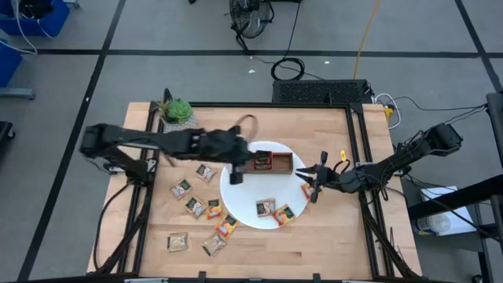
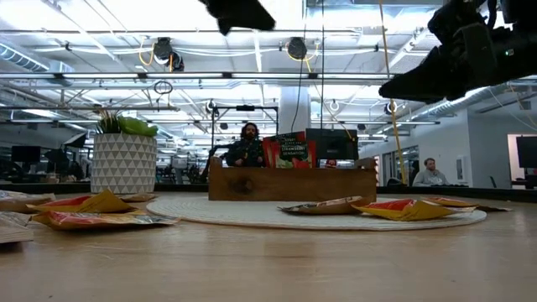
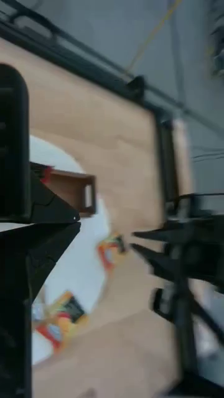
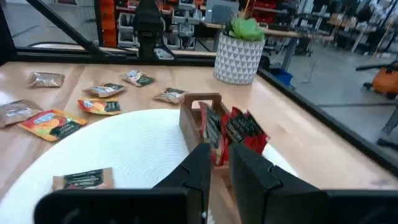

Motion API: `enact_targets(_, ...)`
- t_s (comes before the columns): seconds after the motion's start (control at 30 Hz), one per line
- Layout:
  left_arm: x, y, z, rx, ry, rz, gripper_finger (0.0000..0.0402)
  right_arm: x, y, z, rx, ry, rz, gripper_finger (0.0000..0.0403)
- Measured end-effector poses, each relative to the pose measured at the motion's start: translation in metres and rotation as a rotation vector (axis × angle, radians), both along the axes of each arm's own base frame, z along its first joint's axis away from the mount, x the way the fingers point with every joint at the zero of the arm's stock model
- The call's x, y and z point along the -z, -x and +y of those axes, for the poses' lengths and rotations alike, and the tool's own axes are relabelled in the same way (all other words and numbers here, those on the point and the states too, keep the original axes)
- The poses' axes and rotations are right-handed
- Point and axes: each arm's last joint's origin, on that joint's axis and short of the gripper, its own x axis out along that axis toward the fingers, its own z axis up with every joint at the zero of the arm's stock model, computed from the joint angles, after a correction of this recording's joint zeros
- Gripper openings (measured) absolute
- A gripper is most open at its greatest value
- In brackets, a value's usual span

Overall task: Pick & Place Tea
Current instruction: Put the yellow tea bag into the right section of the wooden organizer

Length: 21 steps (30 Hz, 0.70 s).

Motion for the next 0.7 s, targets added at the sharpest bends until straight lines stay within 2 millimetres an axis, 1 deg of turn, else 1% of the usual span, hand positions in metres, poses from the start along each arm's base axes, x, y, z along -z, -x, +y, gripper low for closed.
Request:
enact_targets(0.07,0.007,0.017,0.000,-0.001,0.006,-0.072,0.0003,0.000,0.000,0.002,-0.058,-0.025,-0.003,0.0045)
enact_targets(0.13,0.018,0.032,-0.001,0.000,0.016,-0.117,0.0008,-0.003,-0.001,0.005,-0.155,-0.047,-0.029,0.0045)
enact_targets(0.23,0.023,0.052,-0.001,0.002,0.022,-0.214,0.0023,-0.011,-0.003,0.009,-0.269,-0.006,-0.091,0.0045)
enact_targets(0.3,0.023,0.061,-0.001,0.007,0.026,-0.276,0.0030,-0.017,-0.003,0.010,-0.325,0.006,-0.150,0.0045)
enact_targets(0.37,0.028,0.067,-0.001,0.007,0.026,-0.279,0.0035,-0.022,-0.003,0.011,-0.367,-0.005,-0.202,0.0045)
enact_targets(0.43,0.033,0.070,-0.001,0.007,0.026,-0.261,0.0036,-0.025,-0.004,0.014,-0.369,-0.035,-0.208,0.0045)
enact_targets(0.47,0.033,0.071,-0.001,0.007,0.026,-0.262,0.0036,-0.028,-0.006,0.016,-0.343,-0.040,-0.190,0.0045)
enact_targets(0.53,0.033,0.071,-0.001,0.007,0.026,-0.268,0.0037,-0.037,-0.014,0.023,-0.233,-0.005,-0.083,0.0045)
enact_targets(0.63,0.033,0.071,-0.001,0.007,0.026,-0.270,0.0037,-0.049,-0.029,0.037,-0.070,0.068,0.173,0.0045)
enact_targets(0.7,0.033,0.071,-0.001,0.007,0.026,-0.270,0.0037,-0.059,-0.042,0.047,-0.008,0.050,0.317,0.0046)
